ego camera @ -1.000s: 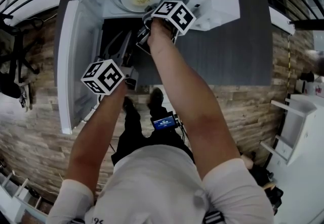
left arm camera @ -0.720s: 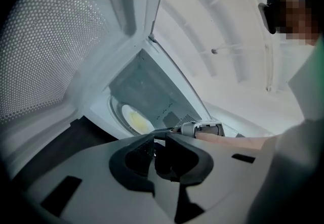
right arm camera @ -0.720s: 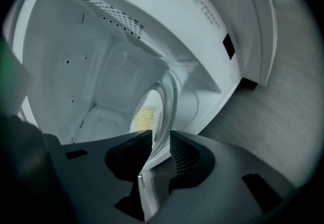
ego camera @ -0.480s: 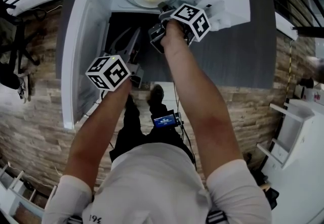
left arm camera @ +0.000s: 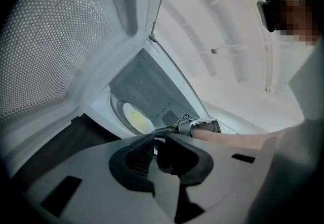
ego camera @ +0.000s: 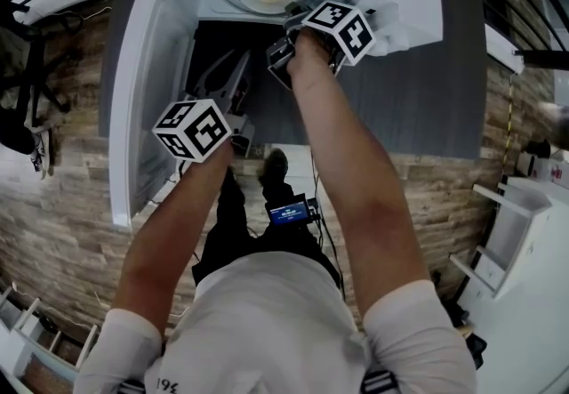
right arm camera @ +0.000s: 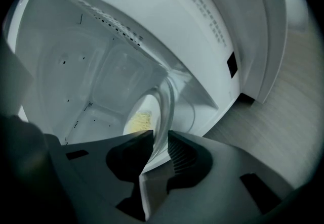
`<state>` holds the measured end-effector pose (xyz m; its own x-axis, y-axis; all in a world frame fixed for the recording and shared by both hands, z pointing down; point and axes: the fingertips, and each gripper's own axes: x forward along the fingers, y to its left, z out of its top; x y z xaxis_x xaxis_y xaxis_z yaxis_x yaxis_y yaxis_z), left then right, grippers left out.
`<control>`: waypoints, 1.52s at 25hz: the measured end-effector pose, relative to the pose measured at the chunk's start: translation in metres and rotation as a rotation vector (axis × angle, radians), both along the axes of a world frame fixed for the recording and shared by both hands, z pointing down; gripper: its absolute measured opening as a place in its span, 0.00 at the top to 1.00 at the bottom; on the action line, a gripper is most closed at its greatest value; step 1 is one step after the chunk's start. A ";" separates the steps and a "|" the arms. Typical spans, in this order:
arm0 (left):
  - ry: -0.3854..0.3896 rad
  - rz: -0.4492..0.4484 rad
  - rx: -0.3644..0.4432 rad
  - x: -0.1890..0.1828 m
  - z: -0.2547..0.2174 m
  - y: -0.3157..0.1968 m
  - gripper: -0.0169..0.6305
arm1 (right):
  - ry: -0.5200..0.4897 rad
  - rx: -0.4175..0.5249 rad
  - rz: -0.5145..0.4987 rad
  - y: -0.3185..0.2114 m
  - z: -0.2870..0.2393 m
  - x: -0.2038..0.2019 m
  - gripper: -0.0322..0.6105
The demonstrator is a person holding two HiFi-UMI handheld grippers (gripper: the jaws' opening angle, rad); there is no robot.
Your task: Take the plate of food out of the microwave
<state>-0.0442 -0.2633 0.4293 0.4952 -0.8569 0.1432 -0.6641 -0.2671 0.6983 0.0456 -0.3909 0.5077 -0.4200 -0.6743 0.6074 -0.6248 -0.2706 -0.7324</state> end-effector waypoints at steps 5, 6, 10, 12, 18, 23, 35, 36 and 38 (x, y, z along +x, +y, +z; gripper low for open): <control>0.003 0.003 -0.005 0.001 0.001 0.001 0.90 | -0.009 0.032 0.007 0.003 -0.004 0.005 0.92; 0.003 0.002 -0.006 0.001 0.002 0.001 0.90 | -0.017 0.042 0.005 0.003 -0.006 0.004 0.92; 0.009 0.004 -0.012 0.003 0.004 0.000 0.90 | -0.027 0.043 -0.002 0.005 -0.009 0.002 0.93; 0.011 0.007 -0.009 0.005 0.003 -0.001 0.90 | -0.029 0.042 -0.004 0.008 -0.008 0.004 0.93; 0.027 0.007 -0.029 0.003 0.011 -0.006 0.90 | -0.069 0.051 0.004 0.017 -0.008 0.005 0.93; 0.027 0.015 -0.025 0.006 0.011 -0.009 0.90 | -0.125 0.045 0.018 0.020 -0.007 0.007 0.93; 0.021 0.011 -0.032 0.004 0.014 -0.013 0.90 | -0.158 0.020 0.008 0.022 0.001 -0.001 0.86; 0.021 0.012 -0.034 0.005 0.014 -0.012 0.90 | -0.161 0.016 0.008 0.021 0.001 -0.002 0.85; 0.022 0.012 -0.034 0.005 0.013 -0.011 0.90 | -0.167 0.009 0.011 0.021 0.000 -0.002 0.83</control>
